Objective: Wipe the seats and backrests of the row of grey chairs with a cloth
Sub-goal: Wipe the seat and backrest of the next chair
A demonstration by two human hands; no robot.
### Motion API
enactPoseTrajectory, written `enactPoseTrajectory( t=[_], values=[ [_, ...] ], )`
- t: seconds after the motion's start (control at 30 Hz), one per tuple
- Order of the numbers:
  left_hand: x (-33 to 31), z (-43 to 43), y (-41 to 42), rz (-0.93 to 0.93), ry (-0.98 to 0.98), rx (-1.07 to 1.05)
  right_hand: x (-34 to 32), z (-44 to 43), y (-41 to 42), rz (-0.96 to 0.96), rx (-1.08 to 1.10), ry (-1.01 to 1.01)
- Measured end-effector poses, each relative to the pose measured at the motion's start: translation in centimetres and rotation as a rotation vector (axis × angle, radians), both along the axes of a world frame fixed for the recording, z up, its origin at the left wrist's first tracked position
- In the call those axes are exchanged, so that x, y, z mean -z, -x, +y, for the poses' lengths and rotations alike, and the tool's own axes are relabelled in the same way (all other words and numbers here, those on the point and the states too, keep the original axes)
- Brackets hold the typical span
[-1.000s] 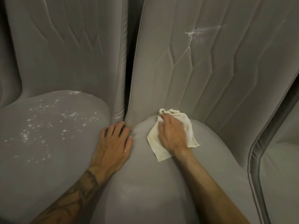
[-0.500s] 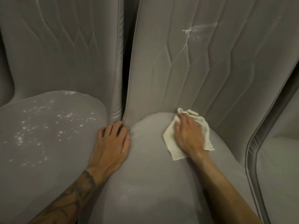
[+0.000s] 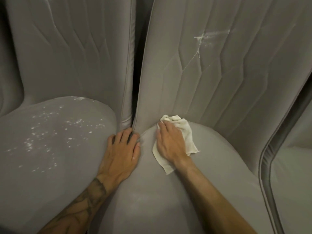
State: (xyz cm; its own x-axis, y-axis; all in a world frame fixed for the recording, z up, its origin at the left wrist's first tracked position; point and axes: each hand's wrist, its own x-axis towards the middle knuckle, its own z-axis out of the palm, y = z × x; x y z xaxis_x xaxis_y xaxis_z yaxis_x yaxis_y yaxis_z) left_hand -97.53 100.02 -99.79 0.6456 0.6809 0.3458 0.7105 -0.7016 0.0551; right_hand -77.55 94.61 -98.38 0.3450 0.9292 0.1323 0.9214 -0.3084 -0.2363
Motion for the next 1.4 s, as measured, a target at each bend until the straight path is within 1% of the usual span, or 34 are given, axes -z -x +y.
enactPoseTrajectory(
  t=[0.07,0.1,0.13,0.2,0.27,0.33,0.4,0.47,0.53,0.63,0.67,0.73,0.8,0.9,0.97,1.07,1.1,1.17,1.3,1.4],
  values=[
    [0.1,0.0,0.0,0.004,-0.005,0.000,-0.5,-1.3,-2.1,-0.043,-0.110,0.038],
    [0.1,0.0,0.0,0.003,-0.008,-0.001,-0.6,-1.9,-3.6,-0.073,-0.101,0.059],
    [0.2,0.0,0.0,0.001,-0.010,0.000,-0.5,-2.6,-5.1,-0.090,-0.048,0.061],
    [0.2,0.1,0.0,-0.008,-0.014,0.000,-0.2,-4.6,-7.2,-0.090,0.134,0.020],
    [0.2,0.0,0.0,-0.003,-0.017,-0.005,0.0,-6.2,-7.6,-0.048,0.339,-0.027],
    [0.2,0.0,-0.1,0.001,-0.008,-0.010,0.3,-5.6,-6.7,-0.018,0.447,-0.047],
    [0.2,0.1,-0.2,-0.002,0.002,-0.008,0.1,-2.5,-4.5,0.031,0.399,-0.050],
    [0.2,0.1,-0.2,0.008,0.001,-0.014,0.3,0.6,-1.2,0.063,0.235,-0.043],
    [0.2,0.2,-0.2,0.021,0.003,-0.019,0.5,1.5,0.7,0.062,0.093,-0.065],
    [0.1,0.1,-0.1,0.029,0.011,-0.021,-0.1,-0.6,-1.9,0.064,-0.075,-0.067],
    [0.0,0.1,-0.1,0.029,0.017,-0.019,-0.4,-1.5,-3.6,0.036,-0.074,-0.051],
    [-0.1,0.0,-0.1,0.029,0.028,-0.016,-0.6,-3.3,-6.7,-0.018,0.054,-0.035],
    [-0.2,-0.1,-0.1,0.026,0.033,-0.015,-0.3,-5.8,-8.3,-0.050,0.255,-0.046],
    [-0.7,-0.2,-0.2,0.025,0.053,-0.017,0.3,-9.2,-8.6,-0.014,0.501,-0.151],
    [-1.0,-0.4,-0.3,0.028,0.068,-0.011,0.2,-10.4,-8.1,0.052,0.562,-0.244],
    [-1.6,-0.5,-0.5,0.019,0.086,-0.006,-0.8,-10.0,-7.7,0.132,0.511,-0.430],
    [-1.9,-0.5,-0.6,0.006,0.084,-0.002,-1.2,-9.4,-8.1,0.104,0.510,-0.503],
    [-2.7,-0.2,-1.2,-0.046,0.058,0.007,-2.3,-7.8,-9.3,-0.035,0.542,-0.604],
    [-6.1,1.5,-4.3,-0.211,-0.050,0.028,-6.0,-4.5,-12.9,-0.296,0.509,-0.648],
    [-9.6,4.3,-7.5,-0.321,-0.172,0.056,-10.6,-2.7,-16.8,-0.459,0.473,-0.680]
  ],
)
